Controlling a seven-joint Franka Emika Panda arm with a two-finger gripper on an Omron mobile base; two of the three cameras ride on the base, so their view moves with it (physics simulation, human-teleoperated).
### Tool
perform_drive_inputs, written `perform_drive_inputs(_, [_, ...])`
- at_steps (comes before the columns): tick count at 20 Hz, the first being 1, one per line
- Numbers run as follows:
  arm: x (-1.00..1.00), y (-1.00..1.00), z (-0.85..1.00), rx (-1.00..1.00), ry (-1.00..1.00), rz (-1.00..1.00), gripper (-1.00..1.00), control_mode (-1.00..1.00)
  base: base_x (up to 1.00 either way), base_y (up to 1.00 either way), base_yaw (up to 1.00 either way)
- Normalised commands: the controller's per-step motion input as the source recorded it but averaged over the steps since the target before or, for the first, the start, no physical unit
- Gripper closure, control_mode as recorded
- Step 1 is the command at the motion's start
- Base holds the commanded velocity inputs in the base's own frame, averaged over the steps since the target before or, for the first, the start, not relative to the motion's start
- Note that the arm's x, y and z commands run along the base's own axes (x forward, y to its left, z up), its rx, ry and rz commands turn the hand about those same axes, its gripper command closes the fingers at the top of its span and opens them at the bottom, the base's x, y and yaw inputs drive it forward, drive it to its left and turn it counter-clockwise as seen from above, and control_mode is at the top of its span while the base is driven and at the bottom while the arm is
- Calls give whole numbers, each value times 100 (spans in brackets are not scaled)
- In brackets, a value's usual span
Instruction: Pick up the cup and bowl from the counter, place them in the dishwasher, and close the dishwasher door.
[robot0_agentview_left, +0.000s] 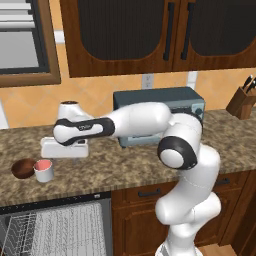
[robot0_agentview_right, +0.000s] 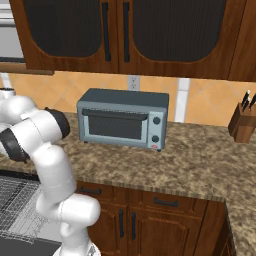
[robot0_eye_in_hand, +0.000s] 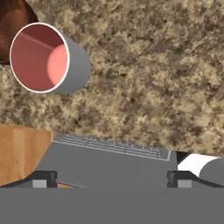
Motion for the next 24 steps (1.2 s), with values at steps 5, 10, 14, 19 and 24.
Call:
perform_drive_inputs(5, [30, 30, -2, -2, -1, 0, -100, -100, 0, 0, 0])
perform_drive_inputs(10, [28, 19, 0, -2, 0, 0, -100, -100, 0, 0, 0])
perform_drive_inputs(14, [33, 19, -7, -1, 0, 0, -100, -100, 0, 0, 0])
perform_drive_inputs(19, [25, 14, -29, 0, 0, 0, -100, -100, 0, 0, 0])
perform_drive_inputs(24, [17, 18, -16, 0, 0, 0, -100, -100, 0, 0, 0])
